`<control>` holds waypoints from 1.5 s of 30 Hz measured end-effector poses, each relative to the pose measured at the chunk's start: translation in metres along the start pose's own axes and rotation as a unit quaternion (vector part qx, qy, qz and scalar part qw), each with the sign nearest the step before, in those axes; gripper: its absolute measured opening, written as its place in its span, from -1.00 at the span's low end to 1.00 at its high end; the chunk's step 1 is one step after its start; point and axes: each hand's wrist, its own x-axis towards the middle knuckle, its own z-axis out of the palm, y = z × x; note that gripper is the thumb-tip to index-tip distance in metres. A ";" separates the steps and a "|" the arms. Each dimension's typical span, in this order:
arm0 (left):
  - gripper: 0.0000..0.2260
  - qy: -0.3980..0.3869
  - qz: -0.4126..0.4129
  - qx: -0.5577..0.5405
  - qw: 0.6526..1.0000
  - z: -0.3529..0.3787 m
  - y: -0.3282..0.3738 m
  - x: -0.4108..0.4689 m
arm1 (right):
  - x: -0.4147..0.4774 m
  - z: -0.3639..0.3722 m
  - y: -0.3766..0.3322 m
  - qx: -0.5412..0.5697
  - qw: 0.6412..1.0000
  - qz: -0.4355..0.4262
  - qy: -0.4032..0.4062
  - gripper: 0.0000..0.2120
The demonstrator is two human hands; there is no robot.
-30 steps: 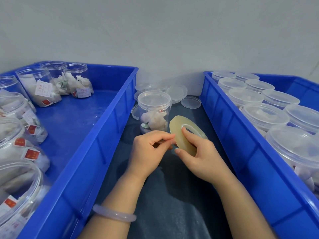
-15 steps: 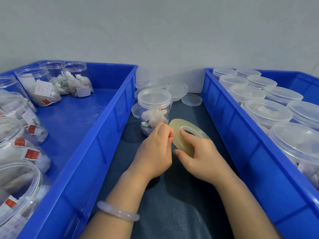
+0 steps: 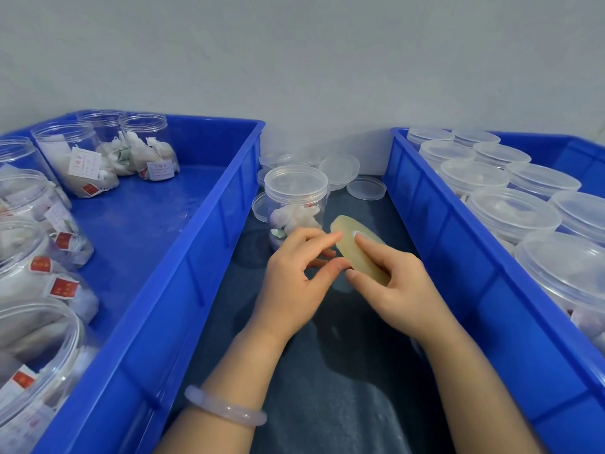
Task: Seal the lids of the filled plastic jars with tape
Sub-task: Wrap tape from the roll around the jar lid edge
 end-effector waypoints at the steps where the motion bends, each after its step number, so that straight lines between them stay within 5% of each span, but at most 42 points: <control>1: -0.72 0.013 0.010 0.016 1.000 0.000 -0.001 0.000 | 0.000 0.001 0.000 -0.003 1.000 -0.001 -0.006 -0.46; 7: -0.85 0.031 0.077 0.050 0.995 -0.005 -0.007 0.002 | -0.002 0.002 -0.001 -0.055 0.998 0.002 -0.020 -0.42; 12: -0.92 -0.025 0.039 0.022 0.999 -0.010 -0.010 0.003 | -0.003 0.002 -0.001 -0.096 0.994 0.017 -0.047 -0.46; 21: -0.96 -0.119 0.036 0.158 0.980 -0.001 -0.002 -0.001 | -0.003 0.005 -0.002 -0.094 0.994 0.012 -0.056 -0.41; 26: -0.95 -0.041 -0.031 0.011 0.999 -0.003 -0.002 -0.003 | -0.001 0.003 -0.002 -0.061 0.998 0.006 -0.032 -0.42; 30: -0.64 -0.015 -0.132 -0.100 0.986 0.000 -0.001 -0.004 | -0.002 0.003 -0.002 -0.032 0.999 -0.002 -0.005 -0.46; 35: -0.73 0.063 -0.166 -0.142 0.974 0.009 0.005 -0.005 | -0.002 0.004 -0.001 -0.035 0.999 -0.022 0.014 -0.50; 45: -0.88 0.050 -0.243 -0.265 0.932 0.007 0.003 -0.001 | -0.003 0.008 -0.003 -0.067 0.997 -0.025 0.013 -0.48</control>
